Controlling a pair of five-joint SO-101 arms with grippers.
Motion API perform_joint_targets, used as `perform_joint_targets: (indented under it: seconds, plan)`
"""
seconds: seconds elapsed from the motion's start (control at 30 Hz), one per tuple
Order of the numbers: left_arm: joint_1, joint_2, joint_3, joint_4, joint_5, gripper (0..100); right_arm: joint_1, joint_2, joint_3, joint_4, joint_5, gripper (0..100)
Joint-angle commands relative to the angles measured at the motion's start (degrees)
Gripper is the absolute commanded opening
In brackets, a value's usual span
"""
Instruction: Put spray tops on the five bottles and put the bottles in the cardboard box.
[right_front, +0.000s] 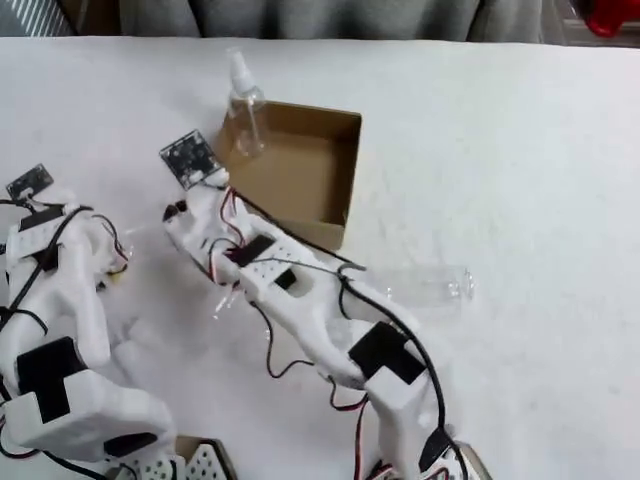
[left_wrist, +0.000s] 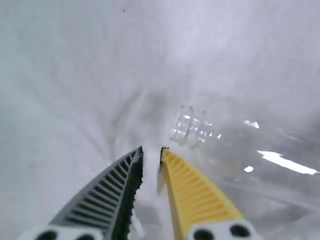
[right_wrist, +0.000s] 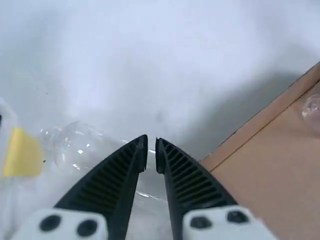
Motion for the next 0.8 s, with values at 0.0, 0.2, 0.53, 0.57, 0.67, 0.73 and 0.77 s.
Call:
perform_joint_targets:
  seconds: [0.0, 0.2, 0.53, 0.57, 0.67, 0.73, 0.77]
  plan:
    - [1.10, -0.48, -1.67, -1.23, 0.62, 7, -0.48, -0.92, -2.90, -1.19, -0.26, 1.5]
    - [1.10, -0.48, -1.58, -1.23, 0.62, 7, -2.15, 1.27, -2.64, -0.31, 0.00, 1.5]
    - [1.10, -0.48, -1.58, -1.23, 0.62, 7, -3.38, 1.63, -2.73, 1.89, 0.00, 1.5]
    - [1.10, -0.48, -1.58, -1.23, 0.62, 7, -3.30, 1.63, -2.81, 1.71, 0.00, 1.5]
    - [1.10, -0.48, -1.58, -1.23, 0.62, 7, -3.21, 1.63, -3.08, 1.63, 0.00, 1.5]
    - [1.10, -0.57, -1.58, -1.23, 0.62, 7, -3.21, 1.71, -3.08, 1.54, 0.00, 1.5]
    - [1.10, -0.57, -1.58, -1.23, 0.62, 7, -3.21, 1.80, -3.08, 1.54, 0.00, 1.5]
